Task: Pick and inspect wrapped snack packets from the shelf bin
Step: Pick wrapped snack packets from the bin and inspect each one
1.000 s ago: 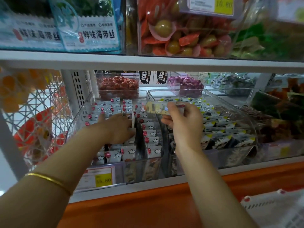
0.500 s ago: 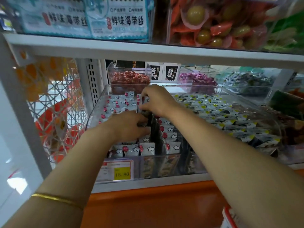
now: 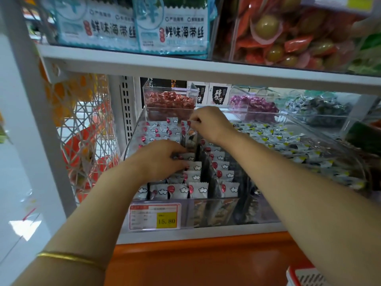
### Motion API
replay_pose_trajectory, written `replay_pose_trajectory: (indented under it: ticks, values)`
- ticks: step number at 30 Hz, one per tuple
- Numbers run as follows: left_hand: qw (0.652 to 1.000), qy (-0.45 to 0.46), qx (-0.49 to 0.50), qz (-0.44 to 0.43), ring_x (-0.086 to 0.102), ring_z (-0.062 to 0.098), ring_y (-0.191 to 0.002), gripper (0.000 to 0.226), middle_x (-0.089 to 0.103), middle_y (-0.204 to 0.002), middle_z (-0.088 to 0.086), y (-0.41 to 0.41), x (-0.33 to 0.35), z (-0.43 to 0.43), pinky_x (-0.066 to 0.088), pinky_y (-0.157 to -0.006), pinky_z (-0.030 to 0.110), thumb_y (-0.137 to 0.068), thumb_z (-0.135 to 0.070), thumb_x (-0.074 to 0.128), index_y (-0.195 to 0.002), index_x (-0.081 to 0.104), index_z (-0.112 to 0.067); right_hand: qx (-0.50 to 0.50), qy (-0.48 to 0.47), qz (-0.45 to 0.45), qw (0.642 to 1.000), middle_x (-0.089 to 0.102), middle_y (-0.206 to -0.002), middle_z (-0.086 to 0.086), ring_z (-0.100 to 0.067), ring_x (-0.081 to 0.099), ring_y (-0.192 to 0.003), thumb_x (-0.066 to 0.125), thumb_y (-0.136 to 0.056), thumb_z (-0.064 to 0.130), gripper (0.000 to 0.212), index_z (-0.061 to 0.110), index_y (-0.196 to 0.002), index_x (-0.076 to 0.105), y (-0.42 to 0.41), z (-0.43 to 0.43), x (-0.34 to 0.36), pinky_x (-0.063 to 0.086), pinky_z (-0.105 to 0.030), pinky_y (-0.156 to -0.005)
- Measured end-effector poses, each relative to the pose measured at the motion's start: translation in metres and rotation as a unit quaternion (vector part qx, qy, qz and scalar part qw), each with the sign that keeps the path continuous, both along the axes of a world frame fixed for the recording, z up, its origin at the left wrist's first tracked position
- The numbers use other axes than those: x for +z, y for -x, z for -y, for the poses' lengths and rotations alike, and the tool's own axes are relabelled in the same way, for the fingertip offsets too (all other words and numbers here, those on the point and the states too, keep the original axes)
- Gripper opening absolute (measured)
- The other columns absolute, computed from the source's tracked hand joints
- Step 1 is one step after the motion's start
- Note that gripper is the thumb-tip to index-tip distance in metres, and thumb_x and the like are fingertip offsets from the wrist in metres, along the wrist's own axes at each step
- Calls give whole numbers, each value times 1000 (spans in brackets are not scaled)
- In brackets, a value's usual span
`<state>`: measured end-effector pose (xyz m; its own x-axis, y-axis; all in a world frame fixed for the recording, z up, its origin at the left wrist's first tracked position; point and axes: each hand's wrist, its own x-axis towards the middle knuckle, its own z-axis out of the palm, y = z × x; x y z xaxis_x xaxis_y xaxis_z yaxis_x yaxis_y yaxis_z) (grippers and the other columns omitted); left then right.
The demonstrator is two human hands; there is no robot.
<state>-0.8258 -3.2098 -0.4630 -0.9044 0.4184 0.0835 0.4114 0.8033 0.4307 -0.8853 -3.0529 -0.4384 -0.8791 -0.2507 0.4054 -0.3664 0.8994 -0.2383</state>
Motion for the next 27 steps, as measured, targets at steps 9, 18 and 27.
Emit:
replay_pose_trajectory:
  ticks: [9,18,27]
  values:
    - [1000,-2,9,-14,49,18,-117,45,52,-135,1,-1,-1,-2,35,-87,21,-92,-32,54,-135,48,-23,5,-48,63,997,66,-101,-9,-24,60,-94,57,-91,15,14,7,-94,67,5,8,-18,45,-31,-80]
    - [999,-45,18,-11,51,18,-113,44,53,-133,4,0,0,-1,35,-85,21,-92,-31,55,-134,49,-20,-26,-72,122,990,64,-119,-7,-25,53,-115,46,-90,13,28,14,-100,72,8,8,-14,44,-37,-96]
    - [996,-78,33,-7,51,18,-117,42,53,-133,4,1,0,7,35,-86,21,-94,-32,52,-133,49,-18,-68,-47,64,995,65,-115,-10,-25,58,-108,53,-88,2,23,12,-101,70,31,15,-9,47,-39,-94]
